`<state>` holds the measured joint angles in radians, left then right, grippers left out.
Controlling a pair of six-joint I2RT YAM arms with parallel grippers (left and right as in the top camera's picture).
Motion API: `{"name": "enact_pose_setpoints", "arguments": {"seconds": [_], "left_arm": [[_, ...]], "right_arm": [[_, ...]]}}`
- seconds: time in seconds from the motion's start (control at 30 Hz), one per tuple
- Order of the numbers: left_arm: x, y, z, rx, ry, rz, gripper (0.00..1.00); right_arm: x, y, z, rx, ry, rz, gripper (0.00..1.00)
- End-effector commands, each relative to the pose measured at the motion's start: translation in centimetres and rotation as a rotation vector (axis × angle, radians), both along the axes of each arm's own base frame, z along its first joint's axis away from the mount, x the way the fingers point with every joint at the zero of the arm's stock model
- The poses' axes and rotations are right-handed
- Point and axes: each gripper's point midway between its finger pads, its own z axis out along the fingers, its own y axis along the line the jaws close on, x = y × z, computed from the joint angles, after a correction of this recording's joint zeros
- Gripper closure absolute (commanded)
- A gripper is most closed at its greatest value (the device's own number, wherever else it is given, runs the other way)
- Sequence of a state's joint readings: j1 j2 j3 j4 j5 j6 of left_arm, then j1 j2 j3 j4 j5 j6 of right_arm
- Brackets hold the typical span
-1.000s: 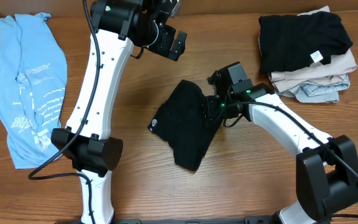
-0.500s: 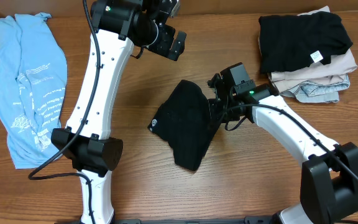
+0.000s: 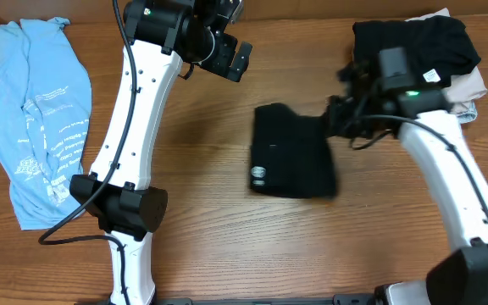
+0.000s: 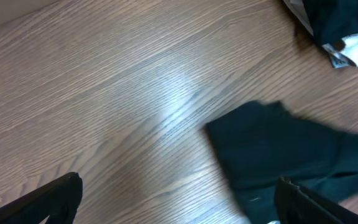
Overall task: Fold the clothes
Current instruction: 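Grasp the folded black bundle's right edge with the right gripper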
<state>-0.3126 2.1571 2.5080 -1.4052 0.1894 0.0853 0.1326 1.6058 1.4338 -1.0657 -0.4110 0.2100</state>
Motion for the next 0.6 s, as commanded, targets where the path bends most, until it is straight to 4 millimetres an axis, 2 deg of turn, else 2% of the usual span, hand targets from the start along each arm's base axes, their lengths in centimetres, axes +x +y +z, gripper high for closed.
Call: {"name": "enact_pose_setpoints", "arguments": {"seconds": [0.0, 0.1, 0.17, 0.27, 0.37, 0.4, 0.43, 0.47, 0.5, 0.57], "left_arm": [[-0.2, 0.3, 0.6, 0.015, -0.023, -0.01, 0.0], [-0.2, 0.3, 0.6, 0.015, -0.023, -0.01, 0.0], [-0.2, 0.3, 0.6, 0.015, -0.023, -0.011, 0.0], [-0.2, 0.3, 0.6, 0.015, -0.023, -0.011, 0.0], [-0.2, 0.3, 0.6, 0.015, -0.022, -0.01, 0.0], [-0.2, 0.3, 0.6, 0.015, -0.022, -0.01, 0.0], [-0.2, 0.3, 0.6, 0.015, -0.022, -0.01, 0.0], [-0.2, 0.3, 0.6, 0.015, -0.023, -0.01, 0.0], [-0.2, 0.3, 0.6, 0.015, -0.022, -0.01, 0.0], [-0.2, 0.3, 0.6, 0.016, -0.021, -0.01, 0.0]], "right_arm": [[-0.8, -1.3, -2.0, -0.035, 0.064, -0.032, 0.96], [-1.4, -1.9, -5.3, -0.075, 0.129, -0.041, 0.96], [-0.9, -2.8, -7.4, -0.119, 0.139, -0.061, 0.96], [0.4, -4.3, -9.4, -0.182, 0.128, -0.106, 0.96], [1.9, -5.8, -10.4, -0.209, 0.108, -0.158, 0.95], [2.6, -6.3, -10.6, -0.206, 0.094, -0.174, 0.88], [3.0, -6.7, -10.8, -0.204, 0.086, -0.186, 0.67], [3.4, -7.3, -10.7, -0.2, 0.075, -0.206, 0.51], [3.7, -7.7, -10.6, -0.198, 0.067, -0.217, 0.39], [4.0, -8.2, -10.1, -0.182, 0.058, -0.233, 0.29]]}}
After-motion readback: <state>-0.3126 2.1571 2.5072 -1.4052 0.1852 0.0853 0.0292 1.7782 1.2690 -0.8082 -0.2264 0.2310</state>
